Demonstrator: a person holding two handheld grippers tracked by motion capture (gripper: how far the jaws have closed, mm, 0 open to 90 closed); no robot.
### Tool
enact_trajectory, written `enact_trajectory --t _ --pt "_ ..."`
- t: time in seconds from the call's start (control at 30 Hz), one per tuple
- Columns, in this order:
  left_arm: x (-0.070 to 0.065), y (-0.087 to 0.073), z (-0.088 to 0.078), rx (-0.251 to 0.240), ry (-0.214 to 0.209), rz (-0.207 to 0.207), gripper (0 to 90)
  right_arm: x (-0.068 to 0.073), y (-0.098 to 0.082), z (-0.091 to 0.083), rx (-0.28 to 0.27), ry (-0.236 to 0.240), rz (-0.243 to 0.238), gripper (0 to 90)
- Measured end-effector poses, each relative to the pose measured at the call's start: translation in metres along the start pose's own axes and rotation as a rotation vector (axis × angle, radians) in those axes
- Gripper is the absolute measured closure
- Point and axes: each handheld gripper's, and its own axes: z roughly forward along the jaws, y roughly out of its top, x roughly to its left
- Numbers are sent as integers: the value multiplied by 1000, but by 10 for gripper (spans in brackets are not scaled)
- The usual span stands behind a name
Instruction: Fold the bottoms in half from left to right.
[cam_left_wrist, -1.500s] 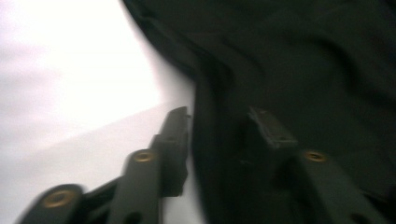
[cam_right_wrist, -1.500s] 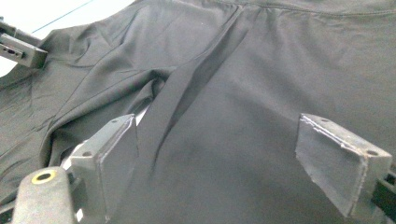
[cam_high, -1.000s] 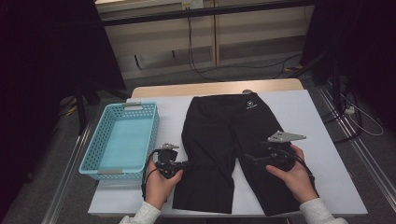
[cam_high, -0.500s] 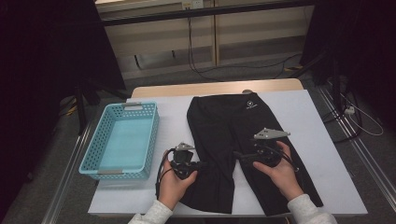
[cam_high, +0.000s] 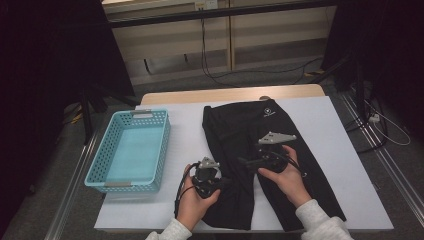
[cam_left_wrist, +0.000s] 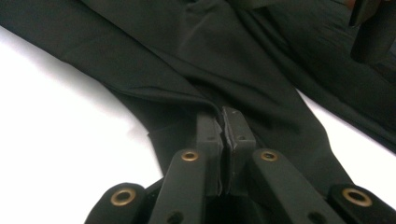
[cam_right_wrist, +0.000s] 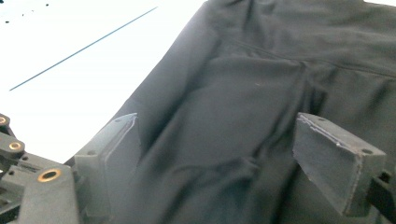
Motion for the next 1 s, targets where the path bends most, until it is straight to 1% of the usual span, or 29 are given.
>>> enact_trajectory --t 0.03,0.07,0.13,0.2,0.27,0.3,0.4,0.43,0.47,0.6,0.63,0.67,0.77,0.8,0.83,0.87,0.9,0.93,0.97,1.0 --pt "0 -1 -1 -6 8 -1 868 2 2 3 7 5 -4 160" --pt "1 -1 -1 -5 2 -5 868 4 4 6 9 11 -7 163" --pt "3 -2 -3 -12 3 -12 867 8 7 14 7 20 -18 176" --pt "4 -2 -3 -21 9 -16 867 12 10 22 28 32 -26 176" --pt "6 -3 -4 -14 4 -18 867 17 12 30 48 46 -37 185" --pt "6 -3 -4 -18 6 -19 867 20 13 33 60 47 -44 185" --pt "6 -3 -5 -26 8 -18 867 25 16 46 78 63 -58 192" --pt "5 -2 -6 -26 10 -12 867 27 16 49 85 61 -63 194" --pt "6 -2 -7 -23 5 -12 867 28 17 54 92 62 -62 200" --pt "6 -2 -6 -33 10 -13 865 30 18 69 121 88 -45 255" --pt "7 -3 -6 -31 10 -16 865 31 18 74 134 82 -42 287" --pt "7 -3 -6 -27 8 -15 865 30 19 78 147 75 -38 351" --pt "9 -2 -6 -28 8 -14 865 29 20 88 157 92 -22 508" --pt "9 -3 -5 -32 8 -17 865 29 21 91 157 89 -21 601" --pt "9 -2 -5 -31 10 -16 865 28 22 93 160 91 -21 668" --pt "10 -2 -6 -31 11 -18 865 27 23 94 163 86 -13 699" --pt "11 -2 -6 -28 8 -19 865 25 24 95 167 91 2 747" --pt "12 -2 -6 -34 12 -22 865 24 25 97 179 105 10 787" --pt "12 -2 -6 -37 13 -27 865 24 26 97 185 108 11 832" --pt "13 -2 -6 -38 12 -28 865 23 27 98 194 112 1 870"
